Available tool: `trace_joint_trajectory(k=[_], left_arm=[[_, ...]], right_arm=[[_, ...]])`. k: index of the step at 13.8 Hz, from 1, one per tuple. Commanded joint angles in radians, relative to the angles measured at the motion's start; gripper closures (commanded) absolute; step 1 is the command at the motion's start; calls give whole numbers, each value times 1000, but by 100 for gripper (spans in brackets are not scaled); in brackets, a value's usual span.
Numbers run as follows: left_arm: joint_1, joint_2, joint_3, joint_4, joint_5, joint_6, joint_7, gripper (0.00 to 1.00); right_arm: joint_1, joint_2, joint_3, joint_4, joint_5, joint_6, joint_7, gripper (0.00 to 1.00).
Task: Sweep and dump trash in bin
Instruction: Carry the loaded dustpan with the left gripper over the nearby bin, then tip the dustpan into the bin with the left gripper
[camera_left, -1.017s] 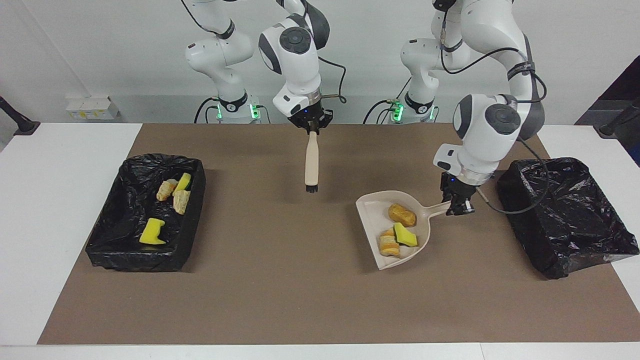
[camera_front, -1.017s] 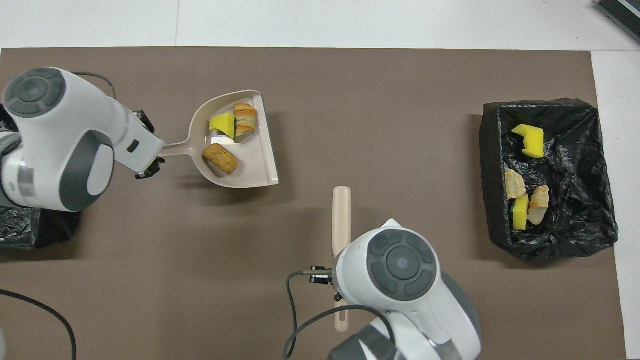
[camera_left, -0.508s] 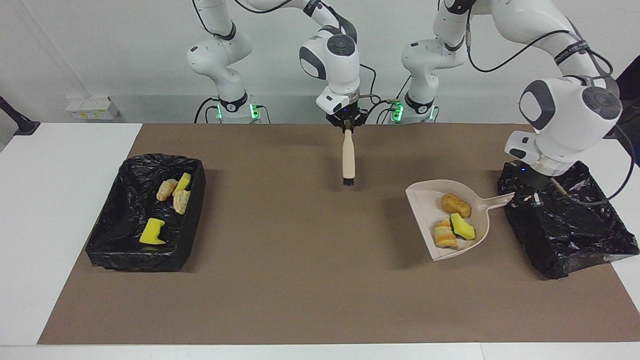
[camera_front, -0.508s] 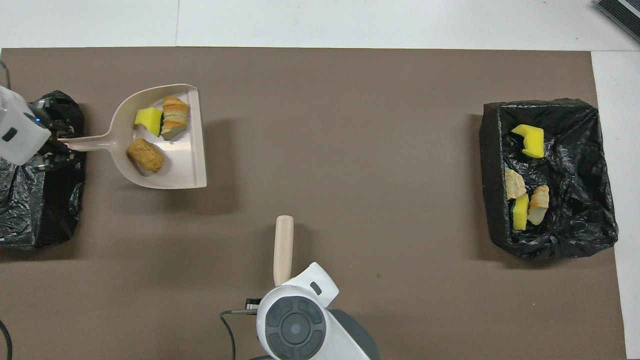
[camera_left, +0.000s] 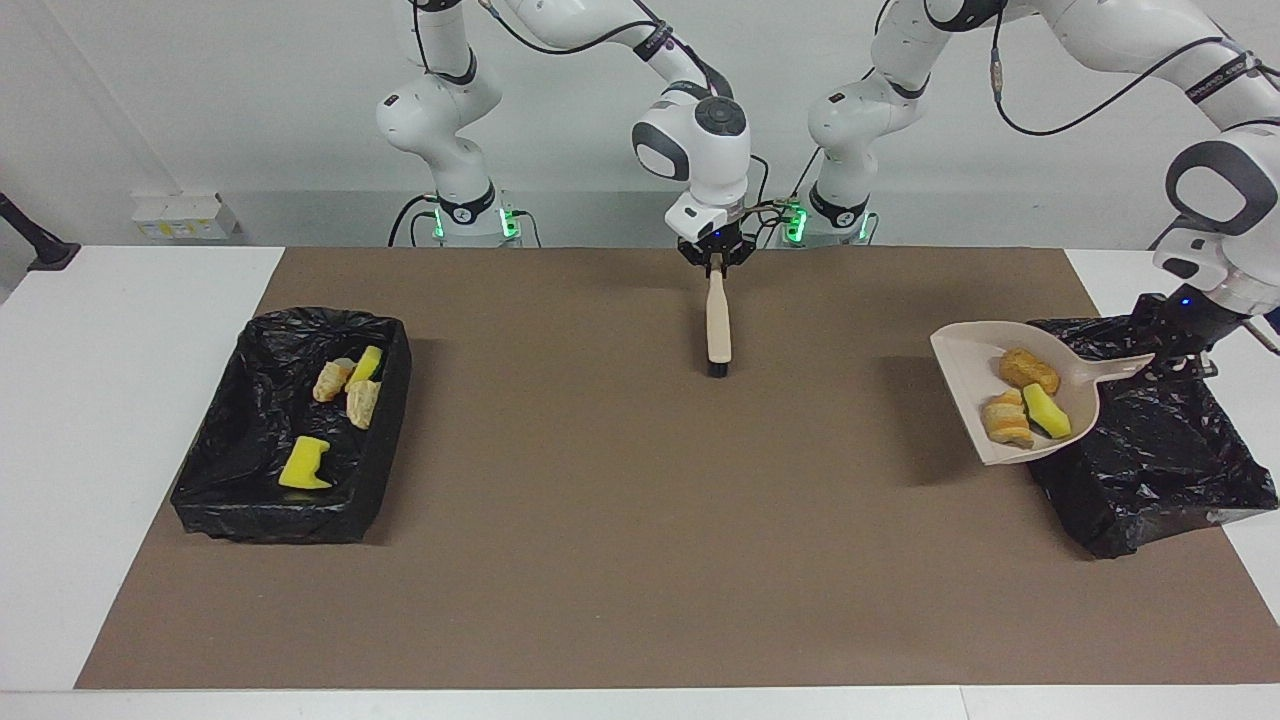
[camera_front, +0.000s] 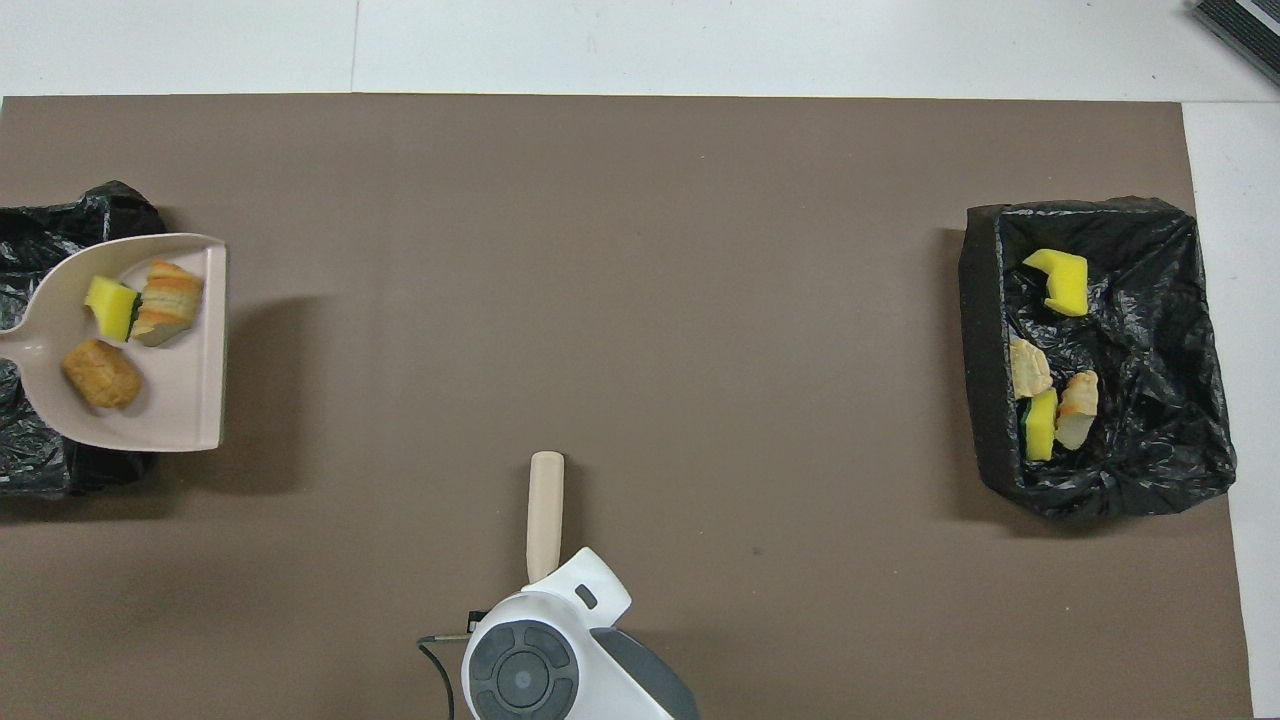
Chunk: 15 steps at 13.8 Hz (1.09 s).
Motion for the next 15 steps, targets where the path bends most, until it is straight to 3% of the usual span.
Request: trace_joint_trajectory(k=[1,5,6,9,15], left_arm=[[78,16,-4,92,-7,-45,120,100],[113,48,-6,177,128,-6,149,100],[107,64,-6,209,154,-6,137,100],[89,99,-7,257,316,24,64,100],[-32,90,-7,230,721,43,-261,100]], right_arm=[[-11,-5,5,-2,-18,-11,-2,100],[-23,-2,5,-12,-7,3,-29,96],[-23,-2,5,-14,-4,3,-40,82],[-23,-2,5,-14,0,3,-42,52],[-24,-1,5,-8,0,4,-37,41]])
